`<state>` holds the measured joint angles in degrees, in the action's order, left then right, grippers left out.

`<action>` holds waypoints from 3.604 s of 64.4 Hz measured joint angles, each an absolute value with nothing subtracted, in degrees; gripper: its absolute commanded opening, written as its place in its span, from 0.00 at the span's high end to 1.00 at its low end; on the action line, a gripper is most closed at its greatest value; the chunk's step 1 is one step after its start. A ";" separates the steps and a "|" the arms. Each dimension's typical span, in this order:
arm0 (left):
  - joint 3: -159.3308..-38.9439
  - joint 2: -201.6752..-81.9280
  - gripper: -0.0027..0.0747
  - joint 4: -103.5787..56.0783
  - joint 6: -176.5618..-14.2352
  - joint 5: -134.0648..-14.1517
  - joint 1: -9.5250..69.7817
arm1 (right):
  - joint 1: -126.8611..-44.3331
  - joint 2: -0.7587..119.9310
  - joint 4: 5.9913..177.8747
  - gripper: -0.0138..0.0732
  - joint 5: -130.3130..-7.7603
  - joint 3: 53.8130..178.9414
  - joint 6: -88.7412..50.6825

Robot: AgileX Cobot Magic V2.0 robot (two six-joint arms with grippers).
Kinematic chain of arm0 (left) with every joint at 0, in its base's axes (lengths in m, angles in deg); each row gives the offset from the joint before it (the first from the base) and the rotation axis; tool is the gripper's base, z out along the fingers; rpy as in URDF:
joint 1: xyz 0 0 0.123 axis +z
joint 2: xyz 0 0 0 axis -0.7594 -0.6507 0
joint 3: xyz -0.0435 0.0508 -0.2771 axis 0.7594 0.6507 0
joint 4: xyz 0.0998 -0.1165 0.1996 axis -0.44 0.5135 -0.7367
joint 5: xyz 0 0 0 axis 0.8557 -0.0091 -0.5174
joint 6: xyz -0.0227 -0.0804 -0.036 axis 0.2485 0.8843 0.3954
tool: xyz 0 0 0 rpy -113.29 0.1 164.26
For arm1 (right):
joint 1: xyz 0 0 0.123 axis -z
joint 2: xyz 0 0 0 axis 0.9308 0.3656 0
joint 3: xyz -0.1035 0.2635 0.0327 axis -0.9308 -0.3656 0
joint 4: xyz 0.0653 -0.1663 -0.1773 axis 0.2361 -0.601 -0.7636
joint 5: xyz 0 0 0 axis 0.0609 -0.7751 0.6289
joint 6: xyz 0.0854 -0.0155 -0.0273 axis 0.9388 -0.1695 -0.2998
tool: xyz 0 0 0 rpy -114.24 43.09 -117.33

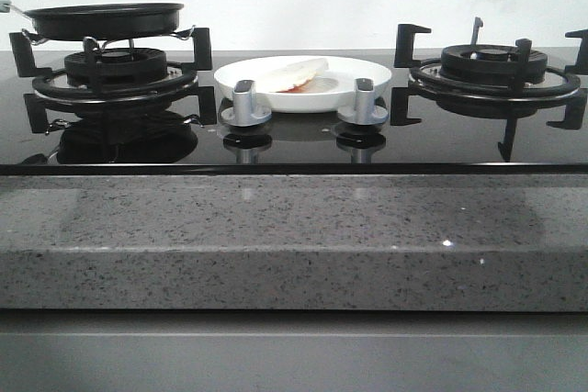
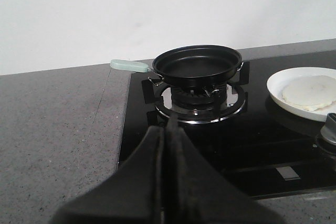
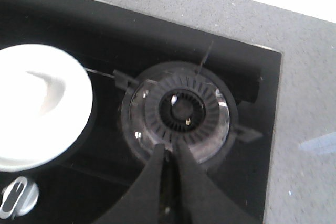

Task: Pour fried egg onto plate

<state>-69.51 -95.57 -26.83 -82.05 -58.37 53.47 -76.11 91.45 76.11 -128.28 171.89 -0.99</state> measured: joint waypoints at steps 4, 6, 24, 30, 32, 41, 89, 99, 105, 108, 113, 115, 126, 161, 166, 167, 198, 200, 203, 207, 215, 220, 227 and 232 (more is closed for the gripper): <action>-69.51 -95.57 0.99 -26.83 -82.05 -58.37 53.47 | -76.11 87.61 76.11 0.92 -126.74 166.95 -0.99; -69.51 -95.57 0.99 -26.83 -82.05 -58.37 53.47 | -76.11 85.86 76.11 0.92 -125.66 164.72 -0.99; -69.51 -95.57 0.99 -26.83 -82.05 -58.37 53.47 | -76.11 65.39 76.11 0.92 -111.51 135.17 -0.86; -69.51 -95.57 0.99 -26.83 -82.05 -58.37 53.47 | -76.11 58.35 76.11 0.92 -106.85 126.18 -0.77; -69.51 -95.57 0.99 -26.83 -82.05 -58.37 53.47 | -76.11 55.92 76.11 0.92 -105.15 123.00 -0.77; -69.51 -95.57 0.99 -26.83 -82.05 -58.37 53.47 | -76.11 47.19 76.11 0.92 -100.04 112.07 -0.77; -69.47 -95.57 0.99 -26.83 -82.05 -58.37 53.47 | -76.11 8.55 77.20 0.92 -91.26 83.28 -0.73; -69.47 -95.57 0.99 -26.83 -82.05 -58.37 53.47 | -76.11 8.45 77.30 0.92 -90.89 83.28 -0.73; -69.47 -95.57 0.99 -26.83 -82.05 -58.37 53.47 | -76.11 8.45 77.30 0.92 -90.89 83.28 -0.73; -69.47 -95.57 0.99 -26.83 -82.05 -58.37 53.47 | -76.11 8.45 77.30 0.92 -90.89 83.28 -0.73; -69.47 -95.57 0.99 -26.83 -82.05 -58.37 53.47 | -76.11 8.45 77.30 0.92 -90.89 83.28 -0.73; -69.47 -95.57 0.99 -26.83 -82.05 -58.37 53.47 | -76.11 8.45 77.30 0.92 -90.89 83.28 -0.73; -69.47 -95.57 0.99 -26.83 -82.05 -58.37 53.47 | -76.11 8.45 77.30 0.92 -90.89 83.28 -0.73; -69.47 -95.57 0.99 -26.83 -82.05 -58.37 53.47 | -76.11 8.45 77.30 0.92 -90.89 83.28 -0.73; -69.47 -95.57 0.99 -26.83 -82.05 -58.37 53.47 | -76.11 8.45 77.30 0.92 -90.89 83.28 -0.73; -69.47 -95.57 0.99 -26.83 -82.05 -58.37 53.47 | -76.11 8.45 77.30 0.92 -90.89 83.28 -0.73; -68.17 -95.57 0.99 -41.82 -64.39 -62.11 53.47 | -76.11 8.45 77.30 0.92 -90.89 83.28 -0.73; -67.62 -95.57 0.99 -42.23 -63.83 -62.59 53.47 | -76.11 8.45 77.30 0.92 -90.89 83.28 -0.73; -66.64 -95.30 0.99 -42.72 -63.48 -63.46 53.47 | -76.11 8.45 77.30 0.92 -90.86 83.28 -0.73; -65.07 -94.31 0.99 -42.87 -63.11 -64.34 53.43 | -76.11 8.45 77.30 0.92 -90.86 83.28 -0.73; -61.47 -91.12 0.99 -43.56 -62.84 -65.10 51.53 | -76.11 8.45 77.30 0.92 -90.86 83.28 -0.73; -59.20 -88.93 0.99 -43.77 -62.83 -65.19 49.38 | -76.11 8.45 77.30 0.92 -90.86 83.28 -0.73; -54.57 -84.88 0.99 -43.77 -62.73 -65.76 47.28 | -76.11 8.45 77.30 0.92 -90.86 83.28 -0.73; -51.19 -83.90 0.99 -43.77 -62.73 -67.36 47.03 | -76.11 8.45 77.30 0.92 -90.86 83.28 -0.73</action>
<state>-51.19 -83.90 -43.77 -62.73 -67.36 47.03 -76.11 8.45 77.30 -90.86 83.28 -0.73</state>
